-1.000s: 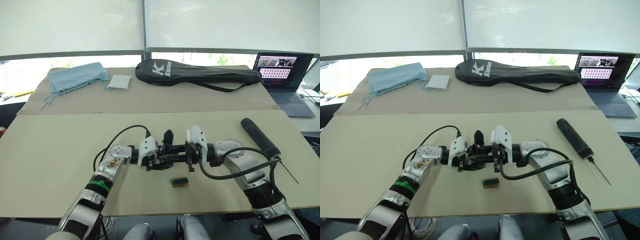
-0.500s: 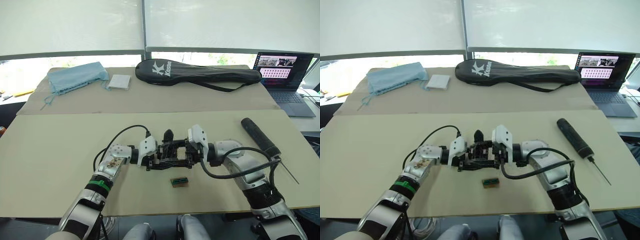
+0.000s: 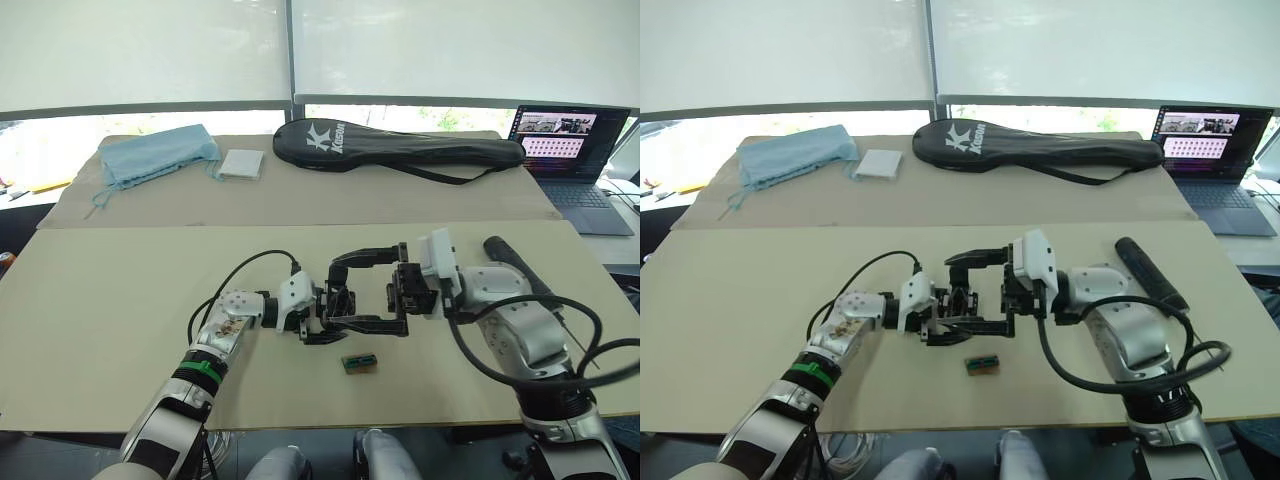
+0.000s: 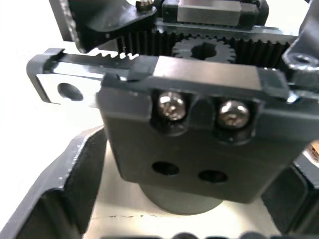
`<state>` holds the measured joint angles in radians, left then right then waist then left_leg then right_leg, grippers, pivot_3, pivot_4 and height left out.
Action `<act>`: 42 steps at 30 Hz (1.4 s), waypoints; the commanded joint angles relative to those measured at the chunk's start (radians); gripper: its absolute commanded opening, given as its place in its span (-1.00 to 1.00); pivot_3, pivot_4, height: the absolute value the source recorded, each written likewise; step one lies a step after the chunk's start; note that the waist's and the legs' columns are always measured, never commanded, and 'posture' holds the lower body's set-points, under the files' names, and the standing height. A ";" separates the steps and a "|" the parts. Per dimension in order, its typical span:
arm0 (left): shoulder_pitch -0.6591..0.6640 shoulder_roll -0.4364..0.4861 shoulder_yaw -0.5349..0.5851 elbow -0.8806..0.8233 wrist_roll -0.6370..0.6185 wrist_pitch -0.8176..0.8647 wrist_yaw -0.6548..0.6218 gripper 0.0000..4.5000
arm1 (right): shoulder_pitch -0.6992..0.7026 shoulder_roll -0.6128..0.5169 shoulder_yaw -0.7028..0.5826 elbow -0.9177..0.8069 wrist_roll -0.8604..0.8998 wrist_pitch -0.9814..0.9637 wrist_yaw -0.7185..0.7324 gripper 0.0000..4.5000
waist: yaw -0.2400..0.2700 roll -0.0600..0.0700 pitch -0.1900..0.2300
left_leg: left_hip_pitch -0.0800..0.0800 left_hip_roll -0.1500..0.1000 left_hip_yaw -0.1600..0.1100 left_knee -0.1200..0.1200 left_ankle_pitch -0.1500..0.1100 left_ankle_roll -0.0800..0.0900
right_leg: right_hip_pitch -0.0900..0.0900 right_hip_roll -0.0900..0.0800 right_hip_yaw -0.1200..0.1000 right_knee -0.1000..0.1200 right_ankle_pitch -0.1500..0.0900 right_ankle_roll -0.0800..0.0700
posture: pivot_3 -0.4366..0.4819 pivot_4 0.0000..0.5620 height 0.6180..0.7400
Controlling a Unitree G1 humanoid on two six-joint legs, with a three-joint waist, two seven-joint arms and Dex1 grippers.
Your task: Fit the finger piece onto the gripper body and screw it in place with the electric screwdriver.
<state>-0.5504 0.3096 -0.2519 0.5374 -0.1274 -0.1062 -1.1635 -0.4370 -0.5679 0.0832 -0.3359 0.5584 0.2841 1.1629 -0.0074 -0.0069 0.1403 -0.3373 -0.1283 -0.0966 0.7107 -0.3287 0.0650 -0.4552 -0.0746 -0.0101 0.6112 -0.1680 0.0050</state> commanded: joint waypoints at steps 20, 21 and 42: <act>0.268 0.505 0.435 -0.433 -0.403 0.332 -0.194 0.98 | 0.901 -0.032 -0.961 -0.124 0.030 -0.123 -0.136 1.00 | 0.044 0.003 0.006 | 0.001 -0.001 0.001 -0.009 -0.001 0.001 | -0.001 -0.001 0.001 -0.003 -0.002 0.000 | -0.05 -0.47 1.00; 0.276 0.508 0.431 -0.445 -0.399 0.317 -0.214 0.98 | 0.946 0.009 -0.992 -0.104 0.022 -0.159 -0.140 1.00 | 0.044 0.003 0.006 | 0.002 -0.001 0.003 -0.009 -0.001 0.001 | -0.001 -0.001 0.001 -0.003 -0.002 0.000 | -0.05 -0.47 1.00; 0.172 0.359 0.405 -0.687 -0.573 0.578 -0.019 0.98 | 0.367 -0.607 -0.515 0.438 -0.138 0.361 -0.351 1.00 | 0.015 0.001 0.011 | 0.005 0.004 0.015 -0.014 0.001 -0.001 | -0.001 0.001 0.009 -0.001 -0.001 -0.001 | -0.05 -0.47 1.00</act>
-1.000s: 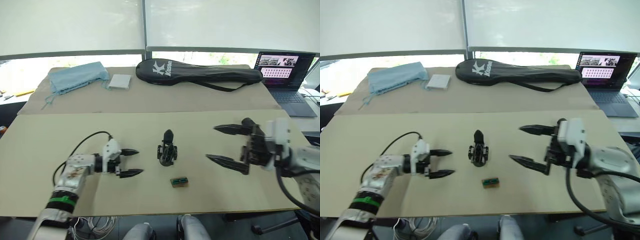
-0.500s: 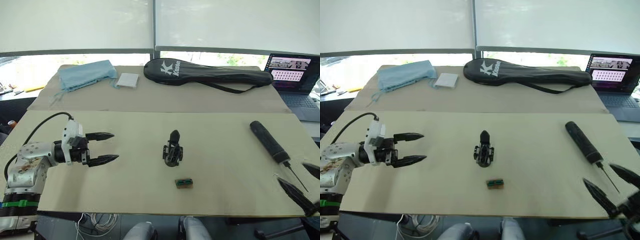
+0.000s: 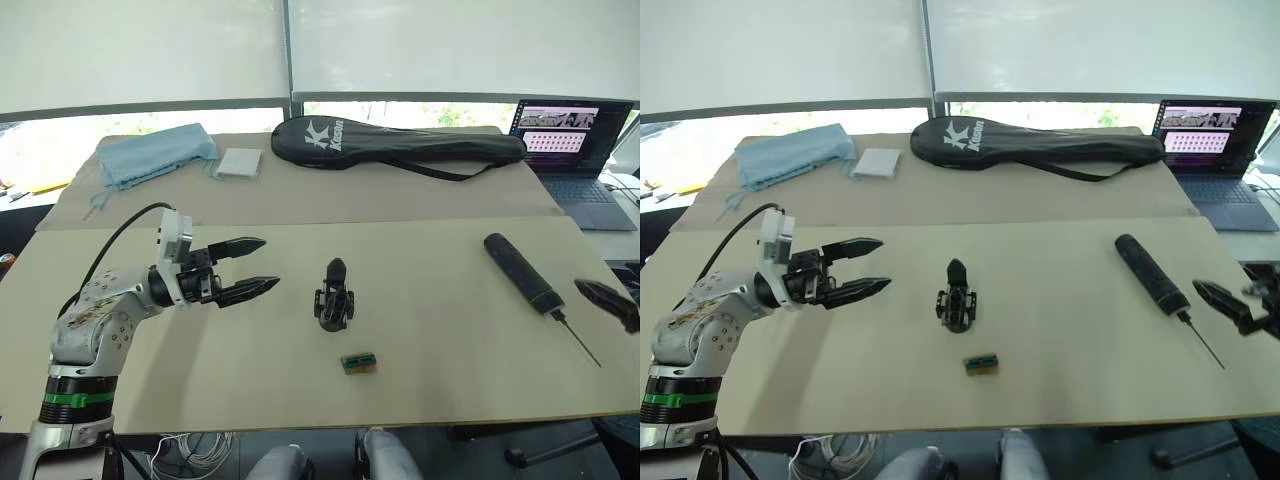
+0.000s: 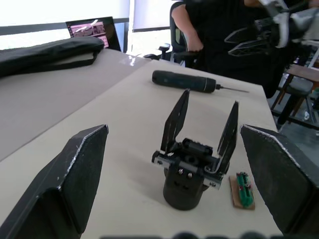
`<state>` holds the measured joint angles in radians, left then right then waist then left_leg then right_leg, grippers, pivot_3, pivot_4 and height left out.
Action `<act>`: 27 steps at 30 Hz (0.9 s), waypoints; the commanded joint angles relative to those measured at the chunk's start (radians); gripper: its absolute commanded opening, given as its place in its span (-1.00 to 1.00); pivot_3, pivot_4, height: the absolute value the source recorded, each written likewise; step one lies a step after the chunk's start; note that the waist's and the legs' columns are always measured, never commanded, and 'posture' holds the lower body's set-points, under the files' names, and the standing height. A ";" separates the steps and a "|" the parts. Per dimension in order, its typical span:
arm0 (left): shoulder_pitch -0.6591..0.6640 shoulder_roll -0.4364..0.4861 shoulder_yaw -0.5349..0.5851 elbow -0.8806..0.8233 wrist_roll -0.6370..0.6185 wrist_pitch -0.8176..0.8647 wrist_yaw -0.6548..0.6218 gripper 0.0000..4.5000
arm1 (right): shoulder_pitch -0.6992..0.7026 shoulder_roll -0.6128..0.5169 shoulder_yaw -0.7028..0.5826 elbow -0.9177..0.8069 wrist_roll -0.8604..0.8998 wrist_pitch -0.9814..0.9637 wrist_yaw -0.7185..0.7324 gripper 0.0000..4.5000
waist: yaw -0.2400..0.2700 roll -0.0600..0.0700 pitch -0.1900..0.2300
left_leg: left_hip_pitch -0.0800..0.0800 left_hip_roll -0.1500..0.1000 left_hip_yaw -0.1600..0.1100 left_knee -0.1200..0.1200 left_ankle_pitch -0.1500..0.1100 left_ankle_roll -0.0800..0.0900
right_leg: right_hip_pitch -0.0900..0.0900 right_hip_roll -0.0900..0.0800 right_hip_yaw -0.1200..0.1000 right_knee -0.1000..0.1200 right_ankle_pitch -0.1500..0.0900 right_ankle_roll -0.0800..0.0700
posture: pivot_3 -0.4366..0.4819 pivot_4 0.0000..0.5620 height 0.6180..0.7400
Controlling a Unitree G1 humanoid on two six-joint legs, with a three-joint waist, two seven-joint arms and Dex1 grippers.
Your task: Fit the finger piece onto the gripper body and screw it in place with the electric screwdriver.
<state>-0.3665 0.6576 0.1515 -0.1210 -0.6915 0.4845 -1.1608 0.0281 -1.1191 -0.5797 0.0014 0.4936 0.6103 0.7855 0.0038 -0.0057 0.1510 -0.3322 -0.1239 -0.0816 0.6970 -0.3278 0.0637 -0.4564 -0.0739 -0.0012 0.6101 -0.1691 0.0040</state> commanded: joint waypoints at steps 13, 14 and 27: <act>0.041 0.028 0.033 -0.028 0.020 -0.098 -0.034 0.98 | -0.558 -0.020 0.593 0.440 -0.255 0.103 0.247 1.00 | 0.008 0.000 0.001 | -0.005 -0.001 0.001 0.002 0.000 0.002 | -0.003 -0.001 -0.001 -0.004 0.001 0.000 | -0.05 -0.47 1.00; 0.046 0.037 0.044 -0.019 0.015 -0.101 -0.045 0.98 | -0.558 -0.017 0.598 0.420 -0.258 0.127 0.246 1.00 | 0.008 0.000 0.001 | -0.005 -0.001 0.001 0.002 0.000 0.002 | -0.003 -0.001 -0.001 -0.003 0.001 0.000 | -0.05 -0.47 1.00; 0.110 0.059 0.007 0.020 0.062 -0.188 -0.164 1.00 | -0.719 0.091 0.679 0.722 -0.415 -0.007 0.276 0.20 | -0.005 -0.006 0.000 | -0.003 -0.001 0.001 0.002 -0.001 0.002 | -0.002 -0.001 -0.001 -0.002 0.001 -0.001 | -0.05 -0.47 1.00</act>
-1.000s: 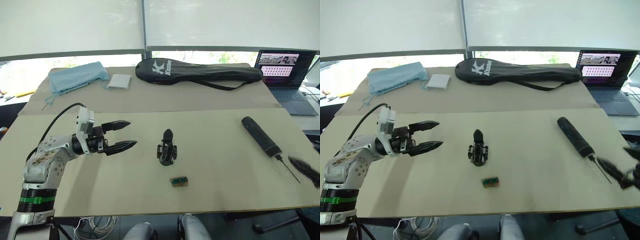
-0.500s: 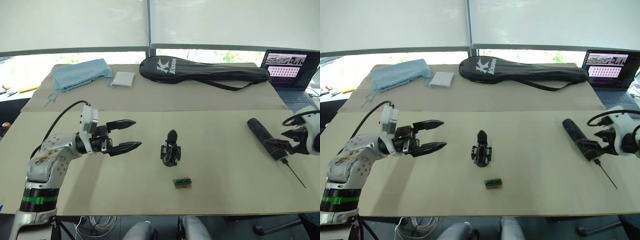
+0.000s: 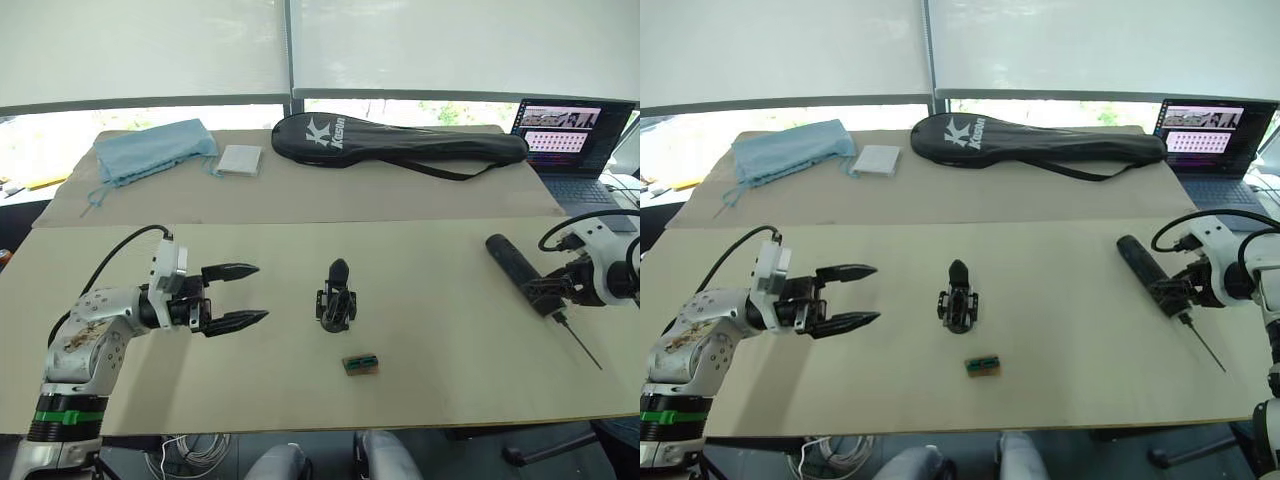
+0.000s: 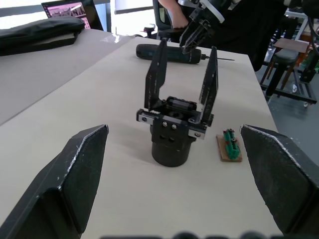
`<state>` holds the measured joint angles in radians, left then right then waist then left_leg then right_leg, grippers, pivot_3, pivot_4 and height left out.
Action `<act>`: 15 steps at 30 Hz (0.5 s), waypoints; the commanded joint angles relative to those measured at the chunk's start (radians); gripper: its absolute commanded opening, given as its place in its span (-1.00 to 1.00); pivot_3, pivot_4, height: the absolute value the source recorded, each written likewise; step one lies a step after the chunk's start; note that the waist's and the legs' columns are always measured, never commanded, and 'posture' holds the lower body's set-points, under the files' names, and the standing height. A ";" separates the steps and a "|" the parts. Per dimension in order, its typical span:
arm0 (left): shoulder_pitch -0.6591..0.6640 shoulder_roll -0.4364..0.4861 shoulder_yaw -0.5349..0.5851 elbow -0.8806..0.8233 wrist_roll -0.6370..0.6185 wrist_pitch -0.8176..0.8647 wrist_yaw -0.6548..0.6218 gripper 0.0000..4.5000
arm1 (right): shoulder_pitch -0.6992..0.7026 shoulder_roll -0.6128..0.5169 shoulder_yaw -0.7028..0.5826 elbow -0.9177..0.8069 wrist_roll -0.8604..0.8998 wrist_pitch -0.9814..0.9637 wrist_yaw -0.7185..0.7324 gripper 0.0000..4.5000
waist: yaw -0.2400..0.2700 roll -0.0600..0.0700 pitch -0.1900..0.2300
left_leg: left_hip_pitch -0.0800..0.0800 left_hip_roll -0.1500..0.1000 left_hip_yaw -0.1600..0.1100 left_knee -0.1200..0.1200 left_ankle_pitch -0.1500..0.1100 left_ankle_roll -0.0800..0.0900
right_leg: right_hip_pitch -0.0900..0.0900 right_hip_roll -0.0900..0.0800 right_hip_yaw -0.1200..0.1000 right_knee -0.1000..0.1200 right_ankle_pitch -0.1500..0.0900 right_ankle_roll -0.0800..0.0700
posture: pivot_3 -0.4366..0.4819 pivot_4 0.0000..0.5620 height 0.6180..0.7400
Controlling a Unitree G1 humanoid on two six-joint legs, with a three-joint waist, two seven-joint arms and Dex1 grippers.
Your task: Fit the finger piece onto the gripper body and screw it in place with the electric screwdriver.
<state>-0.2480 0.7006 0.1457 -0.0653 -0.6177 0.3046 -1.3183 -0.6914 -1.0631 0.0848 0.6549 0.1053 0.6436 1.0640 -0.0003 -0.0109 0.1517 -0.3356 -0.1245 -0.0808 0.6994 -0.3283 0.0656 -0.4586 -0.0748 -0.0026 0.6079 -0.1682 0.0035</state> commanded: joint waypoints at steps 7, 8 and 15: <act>-0.016 0.022 0.013 -0.035 -0.012 -0.002 -0.007 1.00 | -0.027 0.051 -0.031 0.164 -0.052 -0.164 0.000 0.20 | -0.004 -0.001 -0.001 | 0.000 0.000 0.000 0.000 0.000 0.000 | 0.000 0.000 0.000 0.001 0.000 0.000 | -0.05 -0.47 1.00; -0.015 0.021 0.013 -0.035 -0.011 -0.004 -0.006 1.00 | -0.029 0.048 -0.042 0.160 -0.045 -0.156 0.009 0.20 | -0.004 -0.001 -0.001 | 0.000 0.000 0.000 0.000 0.000 0.000 | 0.000 0.000 0.000 0.001 0.000 0.000 | -0.05 -0.47 1.00; -0.015 0.008 0.006 -0.035 -0.008 -0.010 0.004 1.00 | -0.031 0.013 -0.059 0.169 -0.073 -0.205 0.017 0.96 | -0.006 0.002 0.001 | 0.000 0.000 0.000 0.000 0.000 0.000 | 0.000 0.000 0.001 0.001 0.000 0.000 | -0.05 -0.47 1.00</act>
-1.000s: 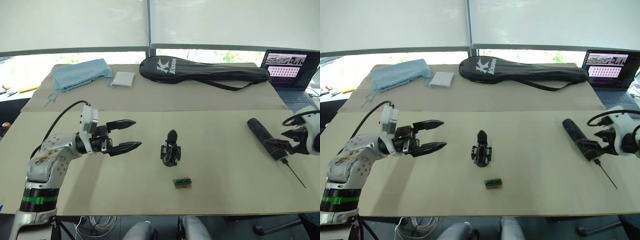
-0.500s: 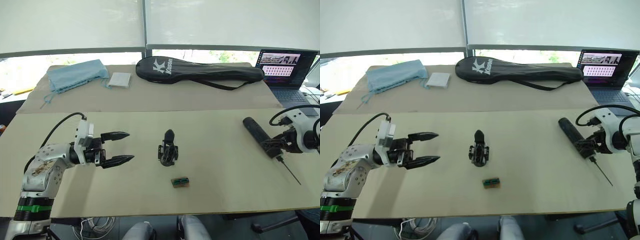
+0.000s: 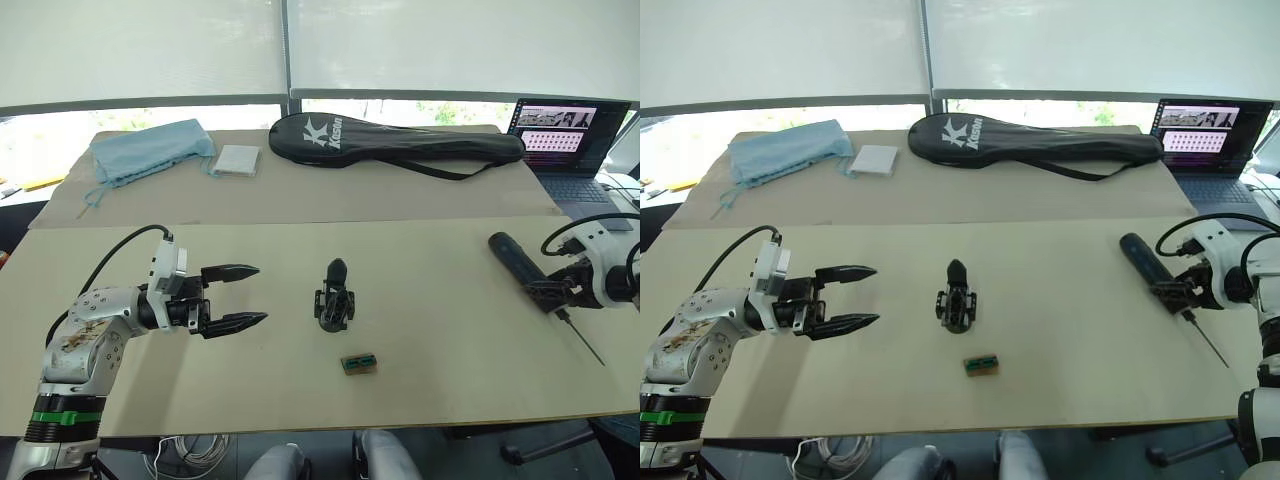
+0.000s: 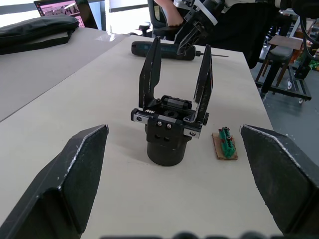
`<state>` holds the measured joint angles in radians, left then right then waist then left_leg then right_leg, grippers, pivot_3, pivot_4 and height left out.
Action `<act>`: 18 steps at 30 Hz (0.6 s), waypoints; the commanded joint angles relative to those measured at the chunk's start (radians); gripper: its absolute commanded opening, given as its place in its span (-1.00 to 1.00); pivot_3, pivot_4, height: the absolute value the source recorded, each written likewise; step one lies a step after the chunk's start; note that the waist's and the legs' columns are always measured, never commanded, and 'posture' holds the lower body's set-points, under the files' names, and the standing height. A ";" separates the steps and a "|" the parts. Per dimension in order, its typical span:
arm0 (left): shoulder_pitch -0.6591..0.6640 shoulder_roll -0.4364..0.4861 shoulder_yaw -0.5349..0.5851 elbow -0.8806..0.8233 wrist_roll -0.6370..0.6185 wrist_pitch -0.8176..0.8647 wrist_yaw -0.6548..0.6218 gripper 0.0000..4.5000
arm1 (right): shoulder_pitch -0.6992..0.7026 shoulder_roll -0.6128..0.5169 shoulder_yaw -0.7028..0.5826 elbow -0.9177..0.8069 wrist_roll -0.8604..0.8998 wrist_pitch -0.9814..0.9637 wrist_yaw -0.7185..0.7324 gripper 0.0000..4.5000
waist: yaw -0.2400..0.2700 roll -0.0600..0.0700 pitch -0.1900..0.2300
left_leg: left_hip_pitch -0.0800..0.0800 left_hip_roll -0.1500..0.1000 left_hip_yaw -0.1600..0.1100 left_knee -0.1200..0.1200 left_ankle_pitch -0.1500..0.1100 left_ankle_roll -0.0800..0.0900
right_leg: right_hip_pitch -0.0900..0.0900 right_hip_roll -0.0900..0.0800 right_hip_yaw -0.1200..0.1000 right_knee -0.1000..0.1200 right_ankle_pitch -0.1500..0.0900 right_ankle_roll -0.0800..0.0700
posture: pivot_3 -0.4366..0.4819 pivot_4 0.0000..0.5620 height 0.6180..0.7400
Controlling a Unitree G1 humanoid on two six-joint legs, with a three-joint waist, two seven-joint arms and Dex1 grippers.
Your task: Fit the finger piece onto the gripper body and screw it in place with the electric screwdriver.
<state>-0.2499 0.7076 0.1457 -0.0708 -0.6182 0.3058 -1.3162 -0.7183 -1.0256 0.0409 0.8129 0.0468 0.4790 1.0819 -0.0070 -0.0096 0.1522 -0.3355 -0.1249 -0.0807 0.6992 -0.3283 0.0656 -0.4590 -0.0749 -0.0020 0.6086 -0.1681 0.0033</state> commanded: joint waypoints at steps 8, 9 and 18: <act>-0.038 -0.006 -0.011 -0.016 -0.007 -0.013 -0.008 1.00 | -0.025 -0.011 0.022 0.112 -0.081 -0.092 -0.012 0.96 | 0.001 0.003 0.001 | 0.000 0.000 0.000 0.000 0.000 0.000 | 0.000 0.000 0.000 0.000 0.000 0.000 | -0.05 -0.47 1.00; -0.041 -0.006 -0.014 -0.014 -0.007 -0.013 -0.012 1.00 | -0.028 -0.006 0.022 0.124 -0.085 -0.107 -0.019 0.96 | 0.001 0.003 0.001 | 0.000 0.000 0.000 0.000 0.000 0.000 | 0.000 0.000 0.000 0.000 0.000 0.000 | -0.05 -0.47 1.00; -0.064 -0.010 -0.030 -0.009 -0.009 -0.009 -0.026 1.00 | -0.048 0.019 0.012 0.201 -0.075 -0.152 0.046 0.32 | -0.005 0.003 0.001 | 0.000 0.000 0.000 0.000 0.000 0.000 | 0.000 0.000 0.000 0.001 0.000 0.000 | -0.05 -0.47 1.00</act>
<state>-0.3004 0.6965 0.1080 -0.0694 -0.6181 0.3056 -1.3361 -0.7672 -1.0056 0.0637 1.0102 -0.0345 0.3381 1.0980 -0.0121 -0.0068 0.1530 -0.3357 -0.1249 -0.0806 0.6995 -0.3283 0.0656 -0.4592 -0.0749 -0.0018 0.6091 -0.1681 0.0033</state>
